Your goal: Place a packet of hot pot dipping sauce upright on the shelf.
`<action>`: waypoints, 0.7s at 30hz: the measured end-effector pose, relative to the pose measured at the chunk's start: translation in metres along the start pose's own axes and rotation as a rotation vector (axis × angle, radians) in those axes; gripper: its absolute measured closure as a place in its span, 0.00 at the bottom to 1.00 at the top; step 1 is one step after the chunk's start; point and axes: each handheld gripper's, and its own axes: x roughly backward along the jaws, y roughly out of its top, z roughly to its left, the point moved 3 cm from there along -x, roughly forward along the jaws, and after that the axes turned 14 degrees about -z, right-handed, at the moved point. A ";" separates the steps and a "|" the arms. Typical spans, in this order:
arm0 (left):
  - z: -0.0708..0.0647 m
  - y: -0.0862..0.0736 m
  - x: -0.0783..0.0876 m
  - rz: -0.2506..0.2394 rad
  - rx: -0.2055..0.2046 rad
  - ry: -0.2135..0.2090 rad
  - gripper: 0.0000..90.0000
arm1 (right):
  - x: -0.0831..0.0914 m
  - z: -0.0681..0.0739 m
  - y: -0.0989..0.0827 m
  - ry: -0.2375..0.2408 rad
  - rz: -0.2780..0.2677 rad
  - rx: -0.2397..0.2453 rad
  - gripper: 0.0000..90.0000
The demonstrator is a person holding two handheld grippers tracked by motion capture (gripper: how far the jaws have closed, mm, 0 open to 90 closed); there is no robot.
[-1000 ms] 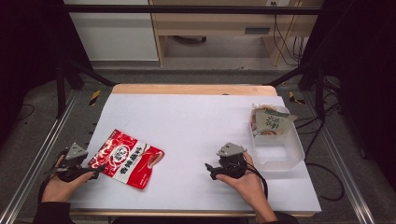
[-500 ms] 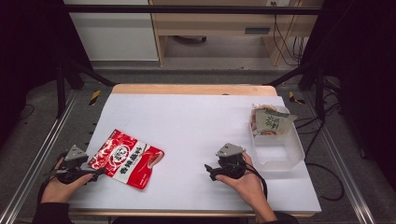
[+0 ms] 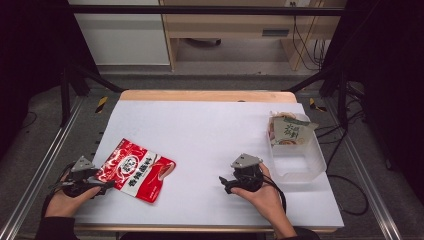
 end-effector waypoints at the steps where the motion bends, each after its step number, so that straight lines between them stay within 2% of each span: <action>1: 0.000 0.000 0.000 -0.006 0.008 -0.002 0.21 | 0.000 0.000 0.000 0.000 0.000 0.000 0.15; 7: 0.001 0.003 0.005 -0.044 0.057 -0.024 0.27 | -0.001 0.000 -0.001 0.005 0.007 0.004 0.15; 11: -0.001 0.009 0.011 -0.098 0.091 -0.050 0.31 | 0.000 0.000 -0.001 0.005 0.008 0.005 0.15; 12: -0.002 0.010 0.012 -0.110 0.100 -0.062 0.33 | 0.000 0.000 -0.001 0.005 0.008 0.003 0.15; 13: -0.003 0.012 0.014 -0.131 0.125 -0.096 0.34 | 0.000 0.000 -0.001 0.005 0.008 0.003 0.15; 15: -0.004 0.016 0.017 -0.165 0.146 -0.139 0.37 | 0.000 0.000 -0.001 0.006 0.008 0.002 0.15; 17: -0.005 0.016 0.016 -0.162 0.148 -0.144 0.38 | 0.000 0.000 -0.001 0.009 0.009 0.007 0.15; 21: -0.005 0.013 0.010 -0.115 0.134 -0.103 0.45 | -0.001 0.000 -0.001 0.009 0.011 0.007 0.15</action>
